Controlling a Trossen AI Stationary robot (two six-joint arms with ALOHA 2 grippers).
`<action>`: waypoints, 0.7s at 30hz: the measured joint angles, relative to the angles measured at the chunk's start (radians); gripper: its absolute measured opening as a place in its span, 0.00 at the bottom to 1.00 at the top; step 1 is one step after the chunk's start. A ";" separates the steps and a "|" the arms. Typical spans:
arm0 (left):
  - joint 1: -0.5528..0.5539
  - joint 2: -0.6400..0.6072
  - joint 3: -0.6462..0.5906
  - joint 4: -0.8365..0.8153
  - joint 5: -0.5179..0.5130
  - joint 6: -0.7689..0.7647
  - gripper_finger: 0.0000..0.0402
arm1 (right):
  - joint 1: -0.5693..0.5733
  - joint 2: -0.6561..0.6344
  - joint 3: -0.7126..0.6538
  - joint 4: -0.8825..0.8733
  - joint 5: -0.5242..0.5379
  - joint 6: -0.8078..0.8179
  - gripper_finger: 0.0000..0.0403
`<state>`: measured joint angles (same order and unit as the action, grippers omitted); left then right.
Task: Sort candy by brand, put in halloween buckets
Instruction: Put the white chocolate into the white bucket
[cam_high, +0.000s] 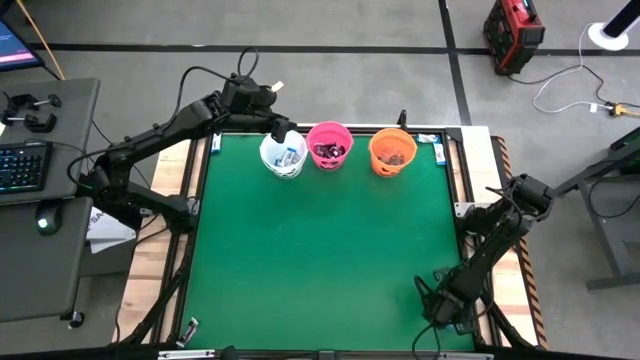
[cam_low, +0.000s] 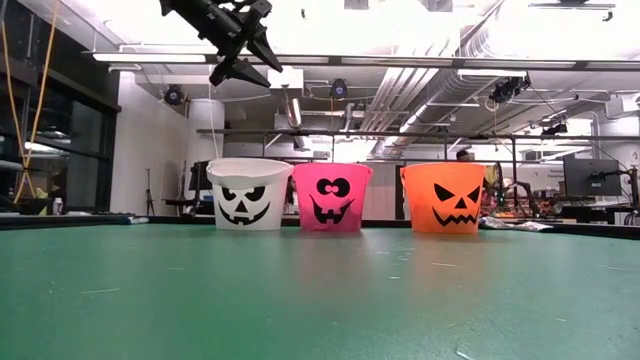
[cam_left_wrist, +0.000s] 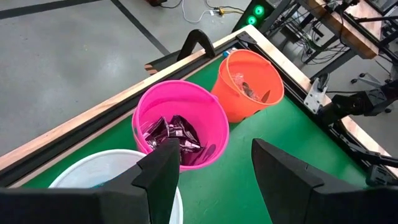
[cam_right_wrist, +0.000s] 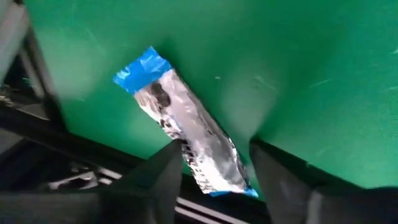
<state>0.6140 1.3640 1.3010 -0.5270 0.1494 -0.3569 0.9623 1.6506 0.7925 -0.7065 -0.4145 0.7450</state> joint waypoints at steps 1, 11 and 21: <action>0.000 0.000 0.000 0.000 0.000 0.000 0.47 | 0.002 0.001 0.002 -0.010 0.013 -0.012 0.45; 0.000 0.000 0.000 0.001 0.000 -0.008 0.47 | -0.081 0.008 0.154 -0.348 0.391 -0.276 0.08; 0.002 0.000 0.000 0.020 0.004 -0.007 0.47 | -0.506 -0.125 0.240 -0.352 0.886 -0.577 0.02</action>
<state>0.6159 1.3640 1.3014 -0.5066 0.1532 -0.3641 0.4566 1.5257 1.0328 -1.0586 0.4718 0.1681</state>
